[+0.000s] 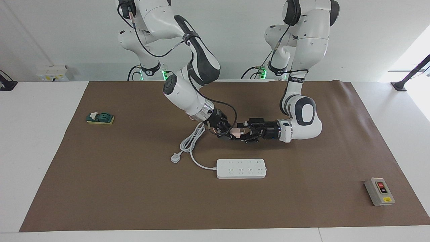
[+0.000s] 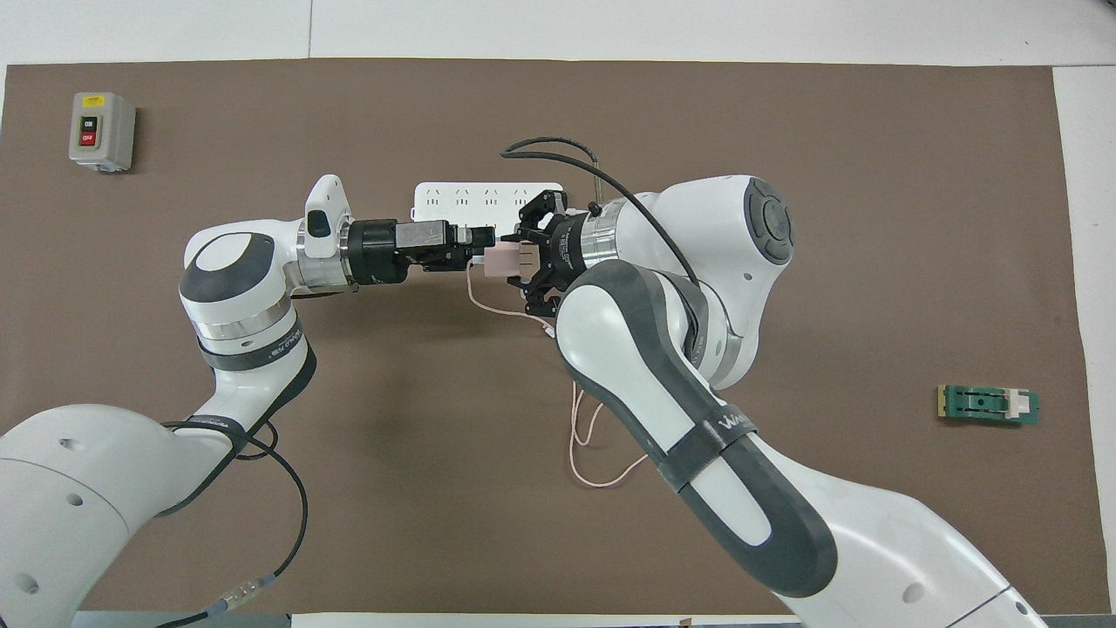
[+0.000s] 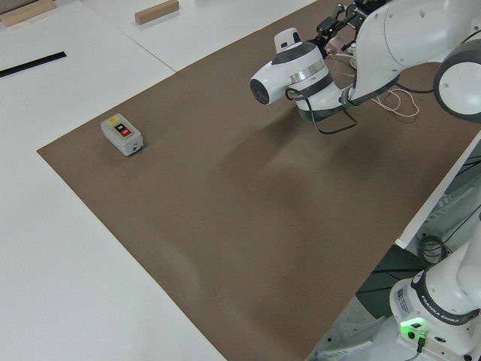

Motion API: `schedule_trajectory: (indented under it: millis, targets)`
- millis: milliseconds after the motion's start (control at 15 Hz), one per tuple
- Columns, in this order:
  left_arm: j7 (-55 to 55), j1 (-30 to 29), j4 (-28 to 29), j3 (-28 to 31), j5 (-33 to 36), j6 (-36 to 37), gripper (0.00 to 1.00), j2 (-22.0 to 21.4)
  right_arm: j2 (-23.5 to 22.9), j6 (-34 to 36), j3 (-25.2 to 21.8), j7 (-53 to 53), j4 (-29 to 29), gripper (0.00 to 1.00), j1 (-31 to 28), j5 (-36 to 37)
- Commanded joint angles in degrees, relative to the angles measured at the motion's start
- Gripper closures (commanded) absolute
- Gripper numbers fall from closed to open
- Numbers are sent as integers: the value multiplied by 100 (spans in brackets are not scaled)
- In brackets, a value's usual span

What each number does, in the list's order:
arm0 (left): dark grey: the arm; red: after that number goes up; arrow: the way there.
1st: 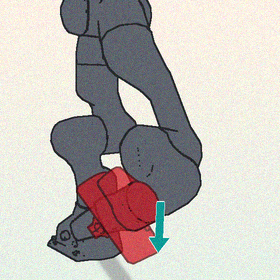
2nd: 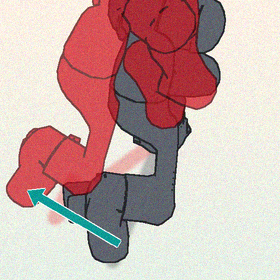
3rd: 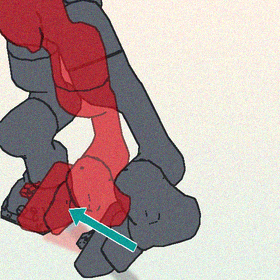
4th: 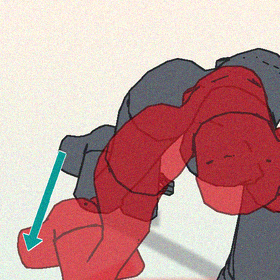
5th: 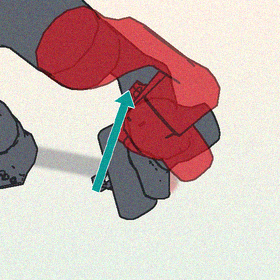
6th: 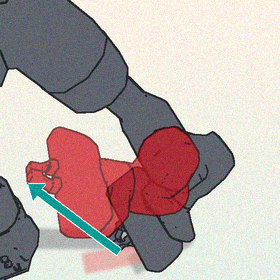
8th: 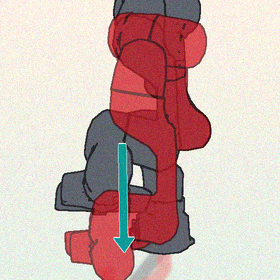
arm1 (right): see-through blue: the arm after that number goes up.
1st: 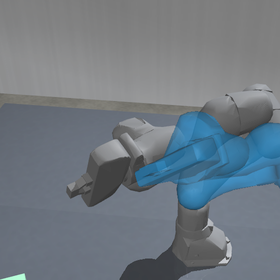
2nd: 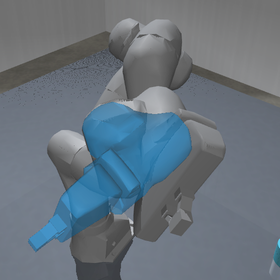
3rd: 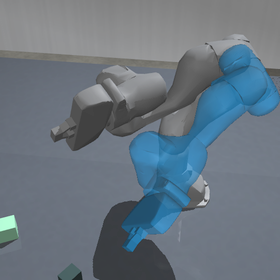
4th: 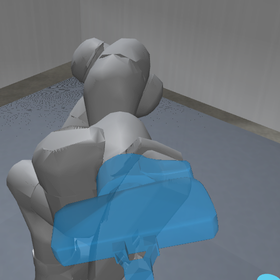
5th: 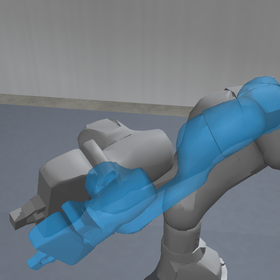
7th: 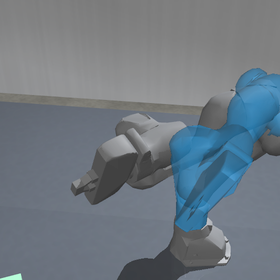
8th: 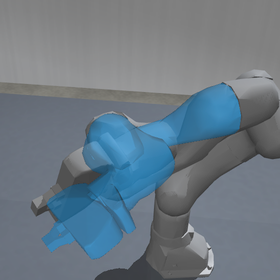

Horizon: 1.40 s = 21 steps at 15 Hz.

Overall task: Plug charger into power strip
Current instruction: 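Pass the pink charger from the right gripper to the left gripper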

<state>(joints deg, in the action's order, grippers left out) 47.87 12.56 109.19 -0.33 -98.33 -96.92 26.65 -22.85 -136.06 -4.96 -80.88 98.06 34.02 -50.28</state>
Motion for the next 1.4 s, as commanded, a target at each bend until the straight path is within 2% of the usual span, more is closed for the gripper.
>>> schedule_trajectory:
  millis: [0, 333, 467, 533, 667, 1200, 1267, 1333]
  targets:
    - [64, 27, -47, 42, 94, -11, 2, 77, -44, 123, 30, -33, -129, 100, -71, -96]
    - [73, 27, -3, 42, 139, -11, 3, 68, -44, 132, 30, -33, -121, 100, -80, -96]
    - [73, 27, -3, 41, 139, -28, 9, 59, -44, 123, 30, -33, -121, 100, -80, -96]
    - [64, 27, -3, 24, 139, -29, 30, 59, -44, 132, 30, -33, -129, 100, -80, -96]
    - [47, 18, -3, 41, 139, 24, 100, 59, -44, 132, 30, -33, -130, 100, -80, -96]
    - [12, -17, -12, 24, 253, 138, 100, 51, -44, 123, 30, -42, -129, 100, -71, -105]
    - [20, -17, -3, 24, 253, 147, 100, 51, -44, 123, 30, -77, -130, 40, -71, -96]
    - [20, -17, 6, 24, 253, 147, 100, 51, -35, 115, 21, -77, -130, 0, -54, -96]
